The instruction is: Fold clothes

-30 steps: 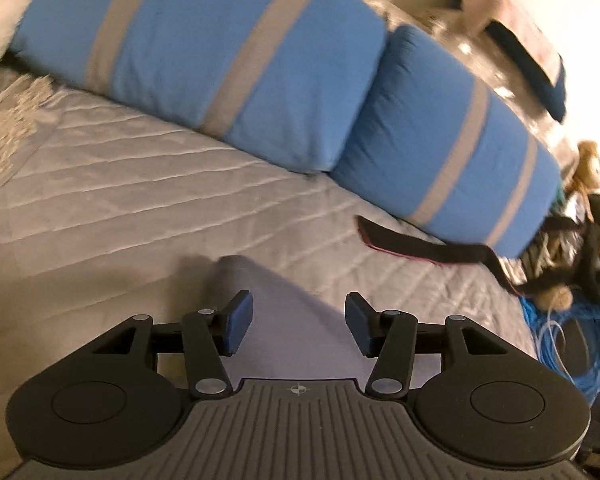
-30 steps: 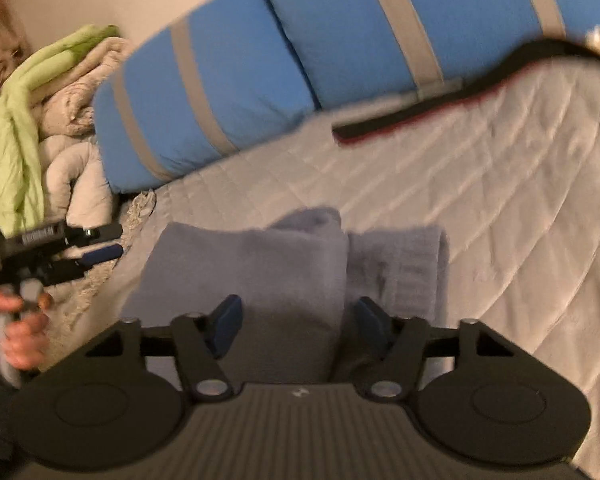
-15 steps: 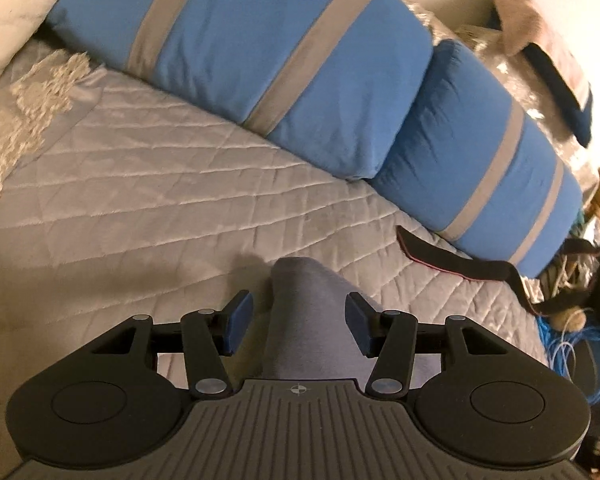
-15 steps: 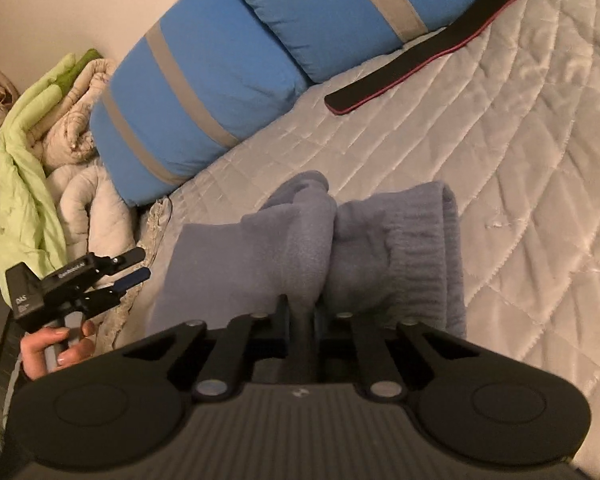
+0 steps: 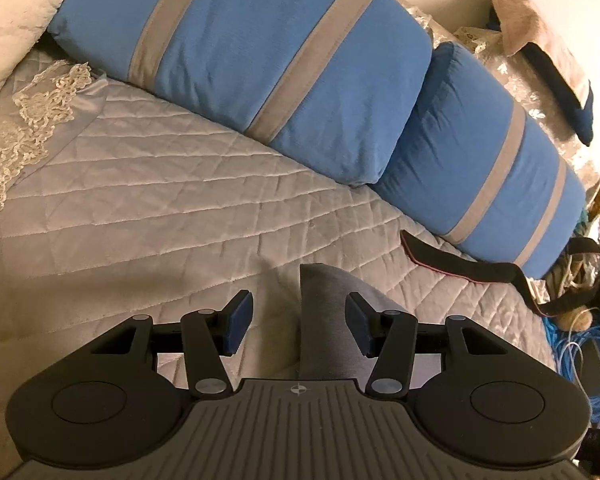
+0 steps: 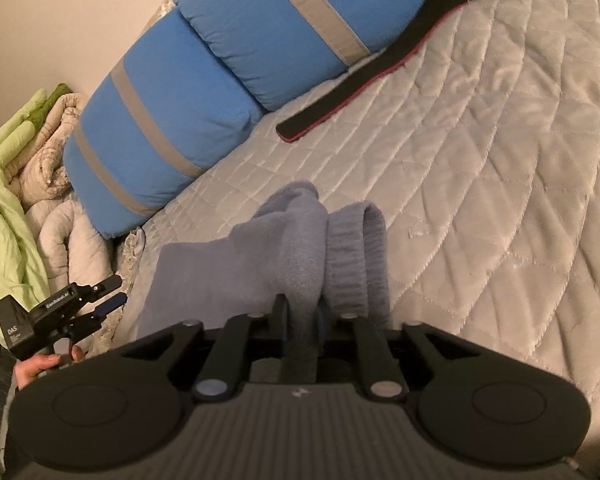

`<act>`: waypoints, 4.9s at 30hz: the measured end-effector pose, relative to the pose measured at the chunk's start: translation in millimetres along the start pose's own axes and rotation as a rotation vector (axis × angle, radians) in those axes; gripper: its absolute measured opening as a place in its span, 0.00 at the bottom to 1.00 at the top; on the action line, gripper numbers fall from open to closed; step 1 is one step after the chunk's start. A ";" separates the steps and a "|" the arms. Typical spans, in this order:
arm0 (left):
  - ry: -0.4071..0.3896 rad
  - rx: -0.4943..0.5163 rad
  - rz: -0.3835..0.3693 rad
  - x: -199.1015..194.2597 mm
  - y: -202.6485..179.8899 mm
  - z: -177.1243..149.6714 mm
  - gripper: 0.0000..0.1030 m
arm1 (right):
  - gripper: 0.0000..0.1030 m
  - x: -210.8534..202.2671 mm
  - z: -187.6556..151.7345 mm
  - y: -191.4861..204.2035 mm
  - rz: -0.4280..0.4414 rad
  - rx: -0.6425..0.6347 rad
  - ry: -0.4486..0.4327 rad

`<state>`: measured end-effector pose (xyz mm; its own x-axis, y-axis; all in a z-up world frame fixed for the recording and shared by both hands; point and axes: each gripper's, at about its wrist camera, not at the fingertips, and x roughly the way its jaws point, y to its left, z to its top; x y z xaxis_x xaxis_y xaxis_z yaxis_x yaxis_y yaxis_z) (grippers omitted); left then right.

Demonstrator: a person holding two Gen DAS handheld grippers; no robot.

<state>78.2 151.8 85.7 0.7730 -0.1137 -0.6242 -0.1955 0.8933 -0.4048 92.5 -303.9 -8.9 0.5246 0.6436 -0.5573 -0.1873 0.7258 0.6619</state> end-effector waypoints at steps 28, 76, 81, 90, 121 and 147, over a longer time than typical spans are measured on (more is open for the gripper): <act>0.148 0.227 0.085 33.9 -37.1 -17.7 0.48 | 0.24 42.5 44.8 -5.1 -0.137 -0.027 -0.046; 0.027 0.439 0.025 -2.1 -55.5 -41.6 0.22 | 0.30 12.5 -43.1 72.7 -0.340 -0.673 -0.225; 0.081 0.520 0.011 -7.2 -58.8 -63.6 0.20 | 0.29 13.0 -58.0 67.7 -0.390 -0.646 -0.145; 0.114 0.499 0.115 -18.7 -48.2 -80.9 0.19 | 0.32 -18.5 -67.8 62.1 -0.396 -0.549 -0.232; 0.169 0.415 0.088 -53.3 -34.3 -112.0 0.21 | 0.43 -45.1 -95.1 62.6 -0.372 -0.416 -0.209; -0.024 0.232 0.045 -14.4 -43.2 -64.3 0.21 | 0.14 60.6 -17.2 70.9 -0.371 -0.582 -0.134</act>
<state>36.8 86.9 69.1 0.7811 -0.0636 -0.6212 -0.0883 0.9735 -0.2107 96.7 -209.2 -4.4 0.7305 0.3204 -0.6031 -0.3709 0.9277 0.0436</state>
